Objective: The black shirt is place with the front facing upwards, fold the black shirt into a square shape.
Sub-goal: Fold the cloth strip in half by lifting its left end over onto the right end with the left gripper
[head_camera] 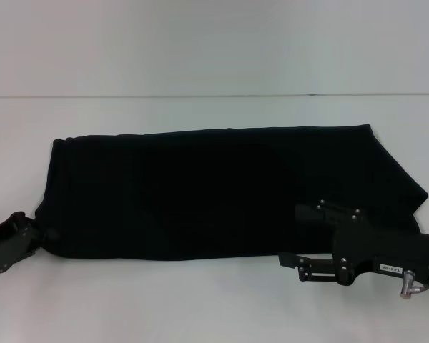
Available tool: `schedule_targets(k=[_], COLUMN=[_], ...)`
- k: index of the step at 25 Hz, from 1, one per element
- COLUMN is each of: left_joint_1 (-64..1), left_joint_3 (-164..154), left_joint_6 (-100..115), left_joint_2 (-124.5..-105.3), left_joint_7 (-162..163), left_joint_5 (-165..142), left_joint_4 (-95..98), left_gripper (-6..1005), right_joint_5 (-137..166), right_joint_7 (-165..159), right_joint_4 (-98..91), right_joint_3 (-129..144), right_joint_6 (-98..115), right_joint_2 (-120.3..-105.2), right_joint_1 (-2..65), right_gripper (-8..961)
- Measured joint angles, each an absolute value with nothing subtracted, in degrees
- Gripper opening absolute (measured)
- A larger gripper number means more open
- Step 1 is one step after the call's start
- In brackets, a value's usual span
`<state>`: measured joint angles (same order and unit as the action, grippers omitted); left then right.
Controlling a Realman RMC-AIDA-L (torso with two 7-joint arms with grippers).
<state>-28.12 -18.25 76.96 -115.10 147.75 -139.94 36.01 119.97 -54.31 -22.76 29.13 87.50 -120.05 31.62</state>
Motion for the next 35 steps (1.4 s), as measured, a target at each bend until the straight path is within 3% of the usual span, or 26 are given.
schedule_targets(k=[3, 11, 24, 35], left_joint_1=[-28.08, -26.84, -23.71, -29.12], left_joint_3=[-18.25, -14.29, -5.95, -7.39], left_joint_6=[76.88, 76.07, 75.45, 85.4], left_joint_2=[-115.09, -114.73, -111.64, -110.98], left_joint_7=[147.61, 146.1, 143.99, 142.52], left_joint_5=[-139.88, -139.34, -139.47, -126.31], left_joint_4=[36.27, 38.92, 44.88, 42.85], left_gripper=[51, 45, 46, 45], right_joint_5=[119.97, 119.97, 119.97, 117.62], right_joint_7=[-54.32, -54.31, -54.32, -54.31], right_joint_4=[-22.76, -22.76, -22.75, -22.17], right_joint_3=[29.11, 29.2, 29.06, 28.08], right_joint_6=[87.7, 87.75, 87.4, 86.95], right_joint_2=[-120.05, -120.15, -120.23, -119.85], right_joint_1=[31.52, 31.73, 31.85, 29.76], right_gripper=[926, 924, 924, 925])
